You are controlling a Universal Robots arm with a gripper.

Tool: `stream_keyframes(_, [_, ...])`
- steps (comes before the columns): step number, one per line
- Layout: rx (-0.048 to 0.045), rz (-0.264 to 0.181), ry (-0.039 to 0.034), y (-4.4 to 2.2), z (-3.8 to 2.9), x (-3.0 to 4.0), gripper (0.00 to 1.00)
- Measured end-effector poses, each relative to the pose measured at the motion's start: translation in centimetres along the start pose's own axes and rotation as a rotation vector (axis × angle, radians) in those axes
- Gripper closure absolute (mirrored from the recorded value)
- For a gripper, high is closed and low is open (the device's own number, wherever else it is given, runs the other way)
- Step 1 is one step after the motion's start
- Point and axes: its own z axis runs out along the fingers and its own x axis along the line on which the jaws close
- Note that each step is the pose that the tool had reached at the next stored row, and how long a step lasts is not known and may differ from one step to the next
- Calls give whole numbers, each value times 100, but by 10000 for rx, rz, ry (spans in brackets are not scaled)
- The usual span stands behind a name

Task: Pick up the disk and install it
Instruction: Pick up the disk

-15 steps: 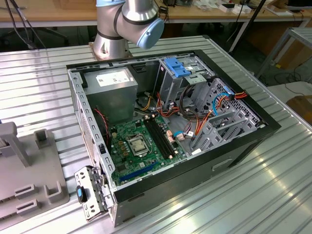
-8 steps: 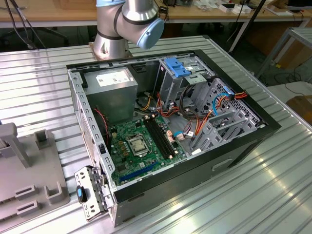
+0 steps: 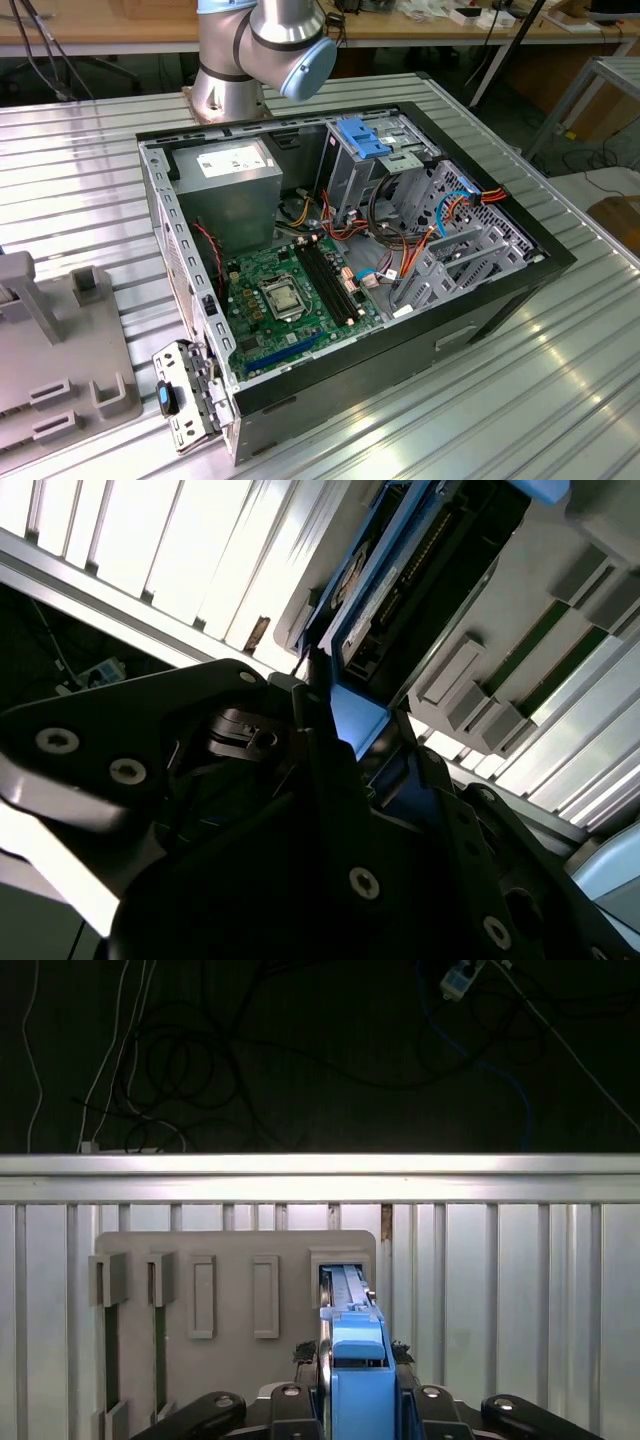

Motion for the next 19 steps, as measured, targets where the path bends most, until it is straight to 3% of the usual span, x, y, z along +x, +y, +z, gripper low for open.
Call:
stream_keyframes(6, [-3,0,-3,1,-11,0,63])
stream_keyframes(14, [-2,0,-2,-3,-173,0,63])
stream_keyframes(19, [-1,0,-1,-6,-322,0,63])
